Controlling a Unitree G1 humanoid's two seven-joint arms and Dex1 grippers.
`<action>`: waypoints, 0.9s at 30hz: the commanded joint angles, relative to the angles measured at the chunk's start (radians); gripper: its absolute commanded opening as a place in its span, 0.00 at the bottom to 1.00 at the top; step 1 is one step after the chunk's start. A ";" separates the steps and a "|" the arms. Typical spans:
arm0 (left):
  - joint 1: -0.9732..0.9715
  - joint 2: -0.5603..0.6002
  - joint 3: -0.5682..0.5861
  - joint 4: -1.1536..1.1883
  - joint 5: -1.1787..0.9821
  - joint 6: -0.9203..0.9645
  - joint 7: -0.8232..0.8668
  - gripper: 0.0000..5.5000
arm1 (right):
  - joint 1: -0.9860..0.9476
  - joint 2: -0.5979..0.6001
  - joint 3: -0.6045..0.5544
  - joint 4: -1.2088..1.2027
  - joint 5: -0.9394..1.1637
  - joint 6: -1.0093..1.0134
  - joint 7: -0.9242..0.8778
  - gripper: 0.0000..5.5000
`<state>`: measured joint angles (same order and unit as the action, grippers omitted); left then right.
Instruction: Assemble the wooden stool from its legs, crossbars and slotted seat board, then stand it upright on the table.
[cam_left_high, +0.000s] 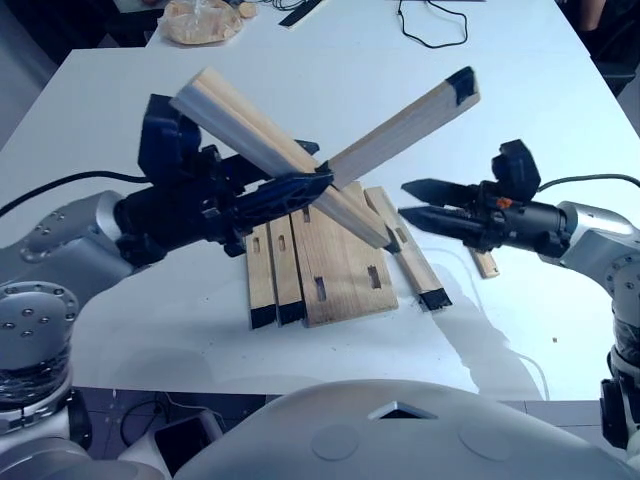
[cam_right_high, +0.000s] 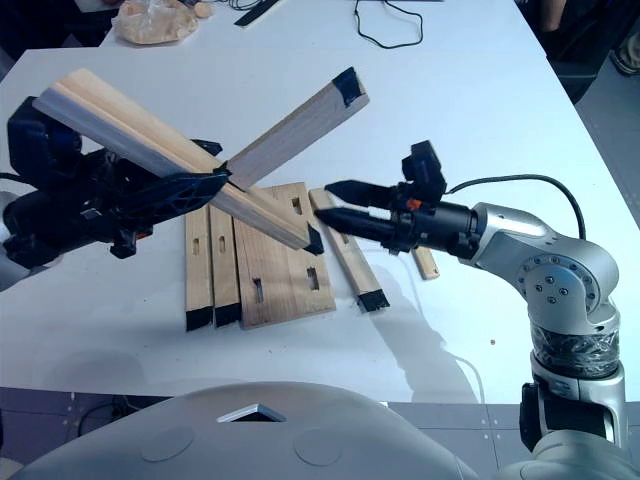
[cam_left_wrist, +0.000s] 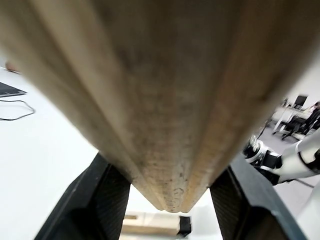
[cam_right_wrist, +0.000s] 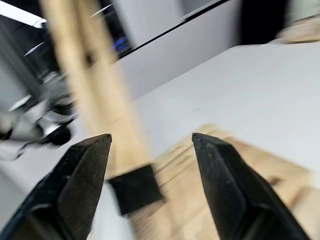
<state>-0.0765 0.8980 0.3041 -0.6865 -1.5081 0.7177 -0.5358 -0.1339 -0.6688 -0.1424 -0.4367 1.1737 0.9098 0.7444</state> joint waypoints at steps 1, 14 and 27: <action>0.073 0.088 0.121 0.001 0.045 0.047 -0.100 0.38 | 0.019 0.006 -0.054 0.032 -0.035 -0.031 -0.038 0.54; 0.247 0.079 0.021 -0.054 0.410 0.017 -0.266 0.38 | 0.071 0.044 -0.073 0.043 -0.110 -0.083 -0.081 0.54; 0.267 0.033 -0.052 -0.041 0.534 -0.024 -0.315 0.38 | 0.023 0.043 -0.040 0.093 -0.205 -0.103 -0.050 0.54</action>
<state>0.1811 0.9348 0.2663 -0.7287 -0.9943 0.6980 -0.8511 -0.0958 -0.6256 -0.1893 -0.3498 0.9802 0.8168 0.6888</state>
